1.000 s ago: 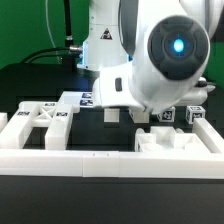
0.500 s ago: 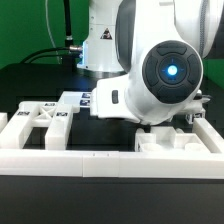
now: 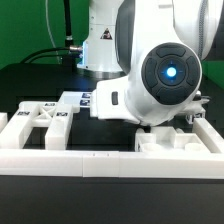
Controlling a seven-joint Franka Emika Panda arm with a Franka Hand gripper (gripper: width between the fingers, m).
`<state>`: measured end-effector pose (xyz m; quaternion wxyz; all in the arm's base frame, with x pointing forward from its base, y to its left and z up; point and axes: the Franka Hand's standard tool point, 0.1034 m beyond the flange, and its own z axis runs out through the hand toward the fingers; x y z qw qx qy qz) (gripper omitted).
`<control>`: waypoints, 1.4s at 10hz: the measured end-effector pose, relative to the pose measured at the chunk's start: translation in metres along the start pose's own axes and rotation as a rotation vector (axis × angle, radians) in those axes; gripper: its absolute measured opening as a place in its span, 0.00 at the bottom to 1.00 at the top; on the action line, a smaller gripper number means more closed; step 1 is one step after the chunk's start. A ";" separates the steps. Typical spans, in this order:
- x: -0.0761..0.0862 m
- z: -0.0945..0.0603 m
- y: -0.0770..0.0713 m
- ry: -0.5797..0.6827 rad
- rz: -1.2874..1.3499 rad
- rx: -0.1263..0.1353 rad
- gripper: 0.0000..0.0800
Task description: Assemble chair
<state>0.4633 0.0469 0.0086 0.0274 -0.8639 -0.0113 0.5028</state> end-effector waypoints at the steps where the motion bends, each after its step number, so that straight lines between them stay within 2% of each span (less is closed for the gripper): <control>1: -0.001 -0.002 0.000 0.003 0.000 0.000 0.35; 3: -0.003 -0.009 0.000 0.016 -0.007 0.000 0.36; 5: -0.011 -0.022 -0.002 0.032 -0.028 -0.001 0.36; 6: -0.024 -0.037 -0.004 0.028 -0.033 0.004 0.36; 7: -0.031 -0.050 -0.006 0.047 -0.036 0.011 0.36; 9: -0.023 -0.041 -0.005 0.044 -0.034 0.011 0.36; 11: -0.018 -0.048 -0.006 0.085 -0.036 0.013 0.36; 12: -0.018 -0.070 -0.008 0.169 -0.051 0.015 0.36; 13: -0.029 -0.092 -0.009 0.242 -0.055 0.020 0.36; 14: -0.036 -0.107 -0.007 0.288 -0.054 0.024 0.36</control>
Offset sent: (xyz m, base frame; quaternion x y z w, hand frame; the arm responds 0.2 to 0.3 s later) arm 0.0130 0.0013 0.0222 0.0136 0.0091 -0.0187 0.9997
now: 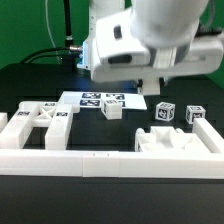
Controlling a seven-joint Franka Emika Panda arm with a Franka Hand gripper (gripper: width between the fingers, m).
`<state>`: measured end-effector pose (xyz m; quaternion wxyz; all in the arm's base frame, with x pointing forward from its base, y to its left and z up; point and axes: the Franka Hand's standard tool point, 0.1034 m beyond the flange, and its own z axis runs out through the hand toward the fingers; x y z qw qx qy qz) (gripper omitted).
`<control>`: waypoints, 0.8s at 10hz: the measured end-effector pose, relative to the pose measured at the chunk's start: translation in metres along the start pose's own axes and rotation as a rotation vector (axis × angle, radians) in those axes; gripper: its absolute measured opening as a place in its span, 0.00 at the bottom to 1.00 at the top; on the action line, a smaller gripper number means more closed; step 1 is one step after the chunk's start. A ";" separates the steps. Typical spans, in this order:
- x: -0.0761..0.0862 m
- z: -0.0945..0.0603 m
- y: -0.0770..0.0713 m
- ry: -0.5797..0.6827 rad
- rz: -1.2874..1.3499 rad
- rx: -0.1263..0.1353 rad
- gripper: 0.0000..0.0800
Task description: Assemble chair
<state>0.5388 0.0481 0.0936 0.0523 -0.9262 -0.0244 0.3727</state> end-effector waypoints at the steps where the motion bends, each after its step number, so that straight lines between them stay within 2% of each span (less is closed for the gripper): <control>1: 0.014 -0.002 0.001 0.118 0.001 -0.007 0.36; 3: 0.014 -0.002 0.002 0.241 0.005 -0.015 0.36; 4: 0.021 -0.007 0.003 0.336 0.006 -0.021 0.36; 6: 0.022 -0.017 0.003 0.476 -0.005 -0.034 0.36; 8: 0.014 -0.059 -0.003 0.587 -0.018 -0.040 0.36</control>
Offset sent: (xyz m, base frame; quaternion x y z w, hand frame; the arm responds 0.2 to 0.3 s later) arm 0.0000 0.0000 0.0000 0.0000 0.1938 0.0000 0.9810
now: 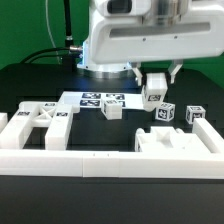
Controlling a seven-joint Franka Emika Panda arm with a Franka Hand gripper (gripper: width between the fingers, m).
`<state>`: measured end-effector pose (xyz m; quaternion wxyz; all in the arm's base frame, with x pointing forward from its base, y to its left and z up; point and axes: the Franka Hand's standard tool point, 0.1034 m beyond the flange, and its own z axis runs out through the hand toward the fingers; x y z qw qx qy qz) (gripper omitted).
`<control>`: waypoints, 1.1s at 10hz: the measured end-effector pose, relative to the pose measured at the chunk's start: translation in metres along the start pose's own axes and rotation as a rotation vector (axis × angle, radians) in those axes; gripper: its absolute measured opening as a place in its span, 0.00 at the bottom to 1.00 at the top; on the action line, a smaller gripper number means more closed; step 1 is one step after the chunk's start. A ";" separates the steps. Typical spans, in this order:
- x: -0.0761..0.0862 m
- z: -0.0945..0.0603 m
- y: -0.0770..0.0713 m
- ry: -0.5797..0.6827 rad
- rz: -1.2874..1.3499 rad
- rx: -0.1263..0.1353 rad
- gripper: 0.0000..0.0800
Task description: Assemble chair
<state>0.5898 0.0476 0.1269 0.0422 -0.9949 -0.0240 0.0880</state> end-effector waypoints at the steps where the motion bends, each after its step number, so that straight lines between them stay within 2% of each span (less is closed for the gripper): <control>1: 0.012 -0.012 0.000 0.090 0.001 -0.004 0.36; 2: 0.016 -0.011 0.002 0.198 0.002 -0.014 0.36; 3: 0.013 -0.007 0.004 0.271 0.003 -0.022 0.36; 4: 0.014 -0.007 0.005 0.309 0.004 -0.026 0.36; 5: 0.023 -0.010 0.003 0.400 -0.001 -0.034 0.36; 6: 0.030 -0.013 -0.007 0.443 -0.023 -0.039 0.36; 8: 0.046 -0.015 -0.019 0.444 -0.039 -0.032 0.36; 11: 0.051 -0.011 -0.018 0.475 -0.036 -0.032 0.36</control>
Offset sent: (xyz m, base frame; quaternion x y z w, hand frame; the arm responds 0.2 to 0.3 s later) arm 0.0000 0.0000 0.0000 0.0000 0.1296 0.0000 0.9916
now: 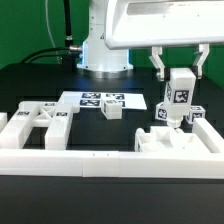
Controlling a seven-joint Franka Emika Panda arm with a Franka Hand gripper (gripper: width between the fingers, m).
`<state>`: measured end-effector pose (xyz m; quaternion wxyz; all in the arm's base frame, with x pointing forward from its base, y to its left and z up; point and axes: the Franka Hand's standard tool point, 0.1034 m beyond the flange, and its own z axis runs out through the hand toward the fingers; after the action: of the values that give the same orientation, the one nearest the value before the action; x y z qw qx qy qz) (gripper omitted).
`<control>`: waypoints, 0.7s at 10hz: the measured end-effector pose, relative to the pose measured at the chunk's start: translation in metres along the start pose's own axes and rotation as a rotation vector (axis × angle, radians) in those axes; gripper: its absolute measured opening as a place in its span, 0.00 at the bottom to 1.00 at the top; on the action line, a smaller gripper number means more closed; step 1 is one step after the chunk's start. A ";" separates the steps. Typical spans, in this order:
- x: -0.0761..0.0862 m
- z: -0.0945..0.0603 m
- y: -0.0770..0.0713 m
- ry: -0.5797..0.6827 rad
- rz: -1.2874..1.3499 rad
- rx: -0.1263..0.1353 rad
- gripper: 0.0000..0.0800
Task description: Assemble chair
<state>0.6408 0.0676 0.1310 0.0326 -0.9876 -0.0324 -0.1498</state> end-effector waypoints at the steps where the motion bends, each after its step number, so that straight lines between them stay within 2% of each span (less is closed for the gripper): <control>1: 0.001 0.001 -0.003 0.015 0.004 0.001 0.36; 2: 0.005 0.007 -0.018 0.101 -0.003 0.005 0.36; 3: 0.000 0.013 -0.026 0.080 -0.016 0.009 0.36; 5: -0.004 0.022 -0.028 0.078 -0.043 0.008 0.36; 7: -0.005 0.023 -0.030 0.077 -0.045 0.009 0.36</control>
Offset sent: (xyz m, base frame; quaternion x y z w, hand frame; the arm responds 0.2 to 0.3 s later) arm 0.0027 0.0118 -0.0149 -0.0251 0.0234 -0.0615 0.9975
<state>0.6405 0.0991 0.1095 0.0349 -0.9801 -0.0538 -0.1880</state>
